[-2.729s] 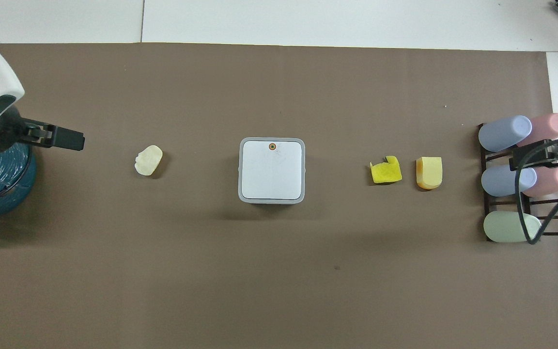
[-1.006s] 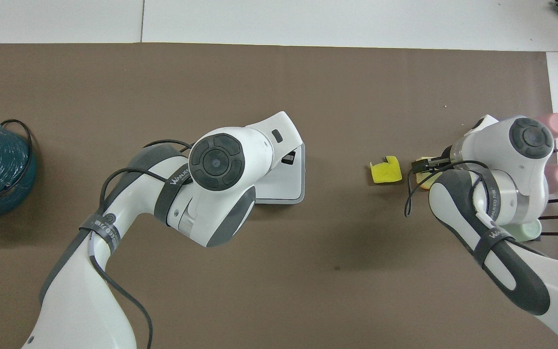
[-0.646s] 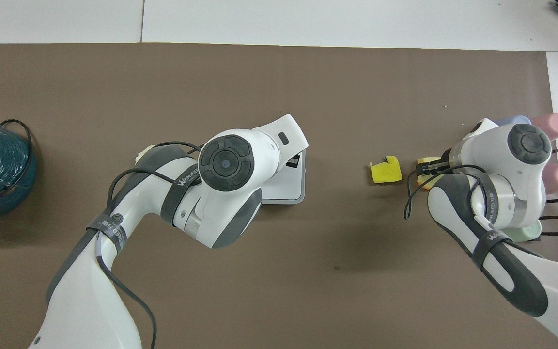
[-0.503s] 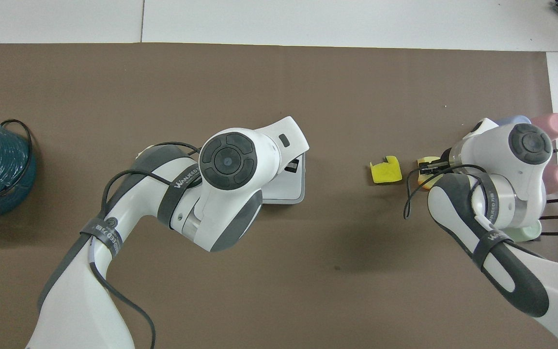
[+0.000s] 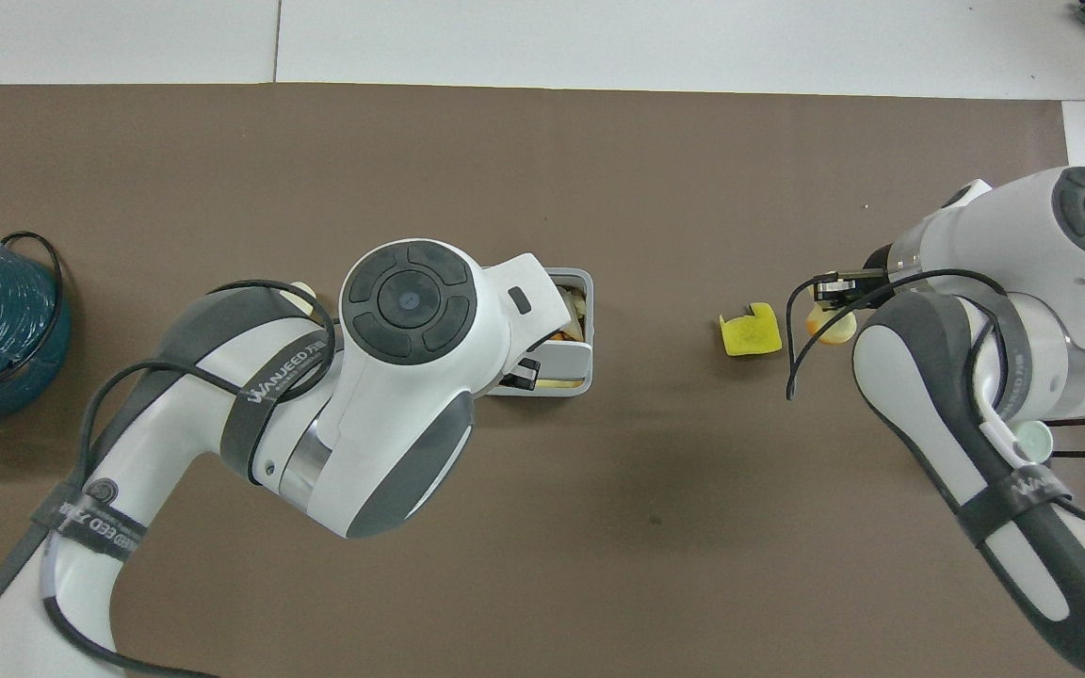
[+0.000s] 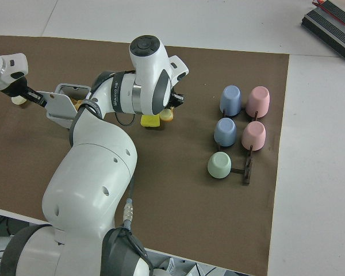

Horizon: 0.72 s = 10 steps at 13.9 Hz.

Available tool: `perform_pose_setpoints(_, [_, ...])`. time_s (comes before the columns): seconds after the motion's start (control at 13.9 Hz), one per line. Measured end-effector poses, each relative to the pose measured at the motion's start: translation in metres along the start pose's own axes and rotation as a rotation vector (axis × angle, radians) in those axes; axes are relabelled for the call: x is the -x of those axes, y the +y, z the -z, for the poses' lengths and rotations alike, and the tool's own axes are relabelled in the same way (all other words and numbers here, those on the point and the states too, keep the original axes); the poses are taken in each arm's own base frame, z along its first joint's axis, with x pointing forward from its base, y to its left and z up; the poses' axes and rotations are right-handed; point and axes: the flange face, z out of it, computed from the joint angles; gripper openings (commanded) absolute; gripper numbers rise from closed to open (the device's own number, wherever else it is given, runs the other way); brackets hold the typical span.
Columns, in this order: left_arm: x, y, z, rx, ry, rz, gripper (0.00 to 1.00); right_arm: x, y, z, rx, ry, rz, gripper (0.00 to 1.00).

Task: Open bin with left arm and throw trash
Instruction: 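Drop the cube into the bin with the right gripper while the left gripper withdraws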

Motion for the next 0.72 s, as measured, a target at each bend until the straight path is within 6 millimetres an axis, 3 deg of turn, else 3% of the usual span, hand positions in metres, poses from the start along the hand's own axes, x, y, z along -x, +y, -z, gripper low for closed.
perform_pose_setpoints(0.14, [0.005, -0.016, 0.003, -0.017, -0.051, 0.023, 0.0, 0.006, -0.06, 0.041, -0.033, 0.037, -0.073, 0.0])
perform_pose_setpoints(0.29, [0.007, -0.044, 0.008, -0.025, -0.077, 0.059, 0.02, 0.014, -0.114, 0.057, -0.113, 0.046, -0.19, 0.0])
perform_pose_setpoints(0.36, [0.007, -0.06, 0.011, -0.024, -0.08, 0.074, 0.12, 0.017, -0.134, 0.059, -0.163, 0.045, -0.248, 0.0])
perform_pose_setpoints(0.43, [0.006, -0.077, 0.011, -0.022, -0.077, 0.091, 0.3, 0.019, -0.149, 0.056, -0.211, 0.035, -0.295, 0.0])
perform_pose_setpoints(0.57, [-0.004, -0.11, 0.007, -0.005, -0.008, 0.122, 0.82, 0.023, -0.179, 0.044, -0.285, 0.006, -0.369, 0.0])
perform_pose_setpoints(0.65, [-0.011, -0.124, -0.002, 0.006, 0.059, 0.136, 1.0, 0.027, -0.198, 0.035, -0.309, 0.001, -0.403, 0.0])
perform_pose_setpoints(0.72, [-0.013, -0.136, -0.014, 0.012, 0.106, 0.151, 1.0, 0.031, -0.217, 0.026, -0.325, -0.002, -0.432, 0.0])
